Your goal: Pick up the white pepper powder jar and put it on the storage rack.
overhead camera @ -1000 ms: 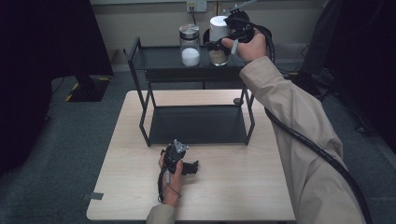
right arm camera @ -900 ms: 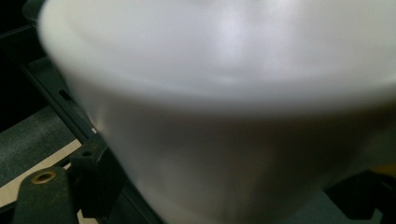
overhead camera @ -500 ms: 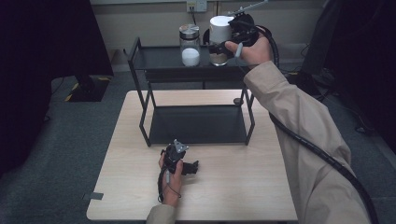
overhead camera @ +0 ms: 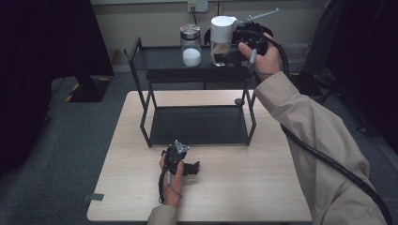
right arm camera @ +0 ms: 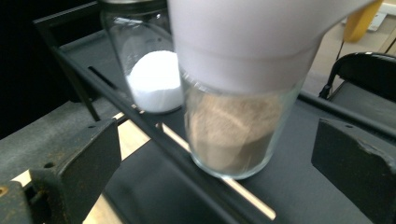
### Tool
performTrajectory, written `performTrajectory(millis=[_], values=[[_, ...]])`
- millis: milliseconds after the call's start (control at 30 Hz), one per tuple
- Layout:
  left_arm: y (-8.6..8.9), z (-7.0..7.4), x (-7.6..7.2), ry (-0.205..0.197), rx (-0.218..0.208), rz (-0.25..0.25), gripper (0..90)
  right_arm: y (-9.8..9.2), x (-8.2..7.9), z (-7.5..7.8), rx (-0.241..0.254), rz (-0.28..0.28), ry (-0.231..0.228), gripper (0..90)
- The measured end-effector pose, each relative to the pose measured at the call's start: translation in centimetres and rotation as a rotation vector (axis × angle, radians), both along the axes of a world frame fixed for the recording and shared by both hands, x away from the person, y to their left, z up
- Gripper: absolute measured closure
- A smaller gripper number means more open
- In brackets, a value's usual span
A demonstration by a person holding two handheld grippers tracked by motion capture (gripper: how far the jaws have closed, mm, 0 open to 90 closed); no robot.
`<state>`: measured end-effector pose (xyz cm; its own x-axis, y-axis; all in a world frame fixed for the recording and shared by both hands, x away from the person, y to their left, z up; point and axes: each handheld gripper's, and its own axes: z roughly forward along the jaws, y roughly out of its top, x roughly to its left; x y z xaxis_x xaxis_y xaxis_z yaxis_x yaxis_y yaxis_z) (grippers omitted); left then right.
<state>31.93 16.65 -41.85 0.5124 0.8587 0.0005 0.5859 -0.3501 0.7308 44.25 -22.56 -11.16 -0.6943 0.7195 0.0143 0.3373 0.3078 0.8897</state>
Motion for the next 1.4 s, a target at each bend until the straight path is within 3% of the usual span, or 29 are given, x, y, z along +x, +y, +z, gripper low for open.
performTrajectory(millis=[433,733,900,1400], values=[[0.0,0.0,0.0,0.000,-0.001,0.001,0.0,-0.5,-2.4,-1.3,0.002,0.024,0.001,0.3],[0.0,0.0,0.0,-0.001,-0.001,0.001,0.0,-1.2,-3.4,-2.3,0.012,0.039,0.007,0.3],[0.0,0.0,0.0,0.000,-0.001,0.001,0.0,-1.4,-4.0,-2.9,-0.006,0.050,0.003,0.3],[0.0,0.0,0.0,-0.001,-0.001,0.001,0.0,-2.6,-4.8,-4.9,0.016,0.070,0.003,0.3]])
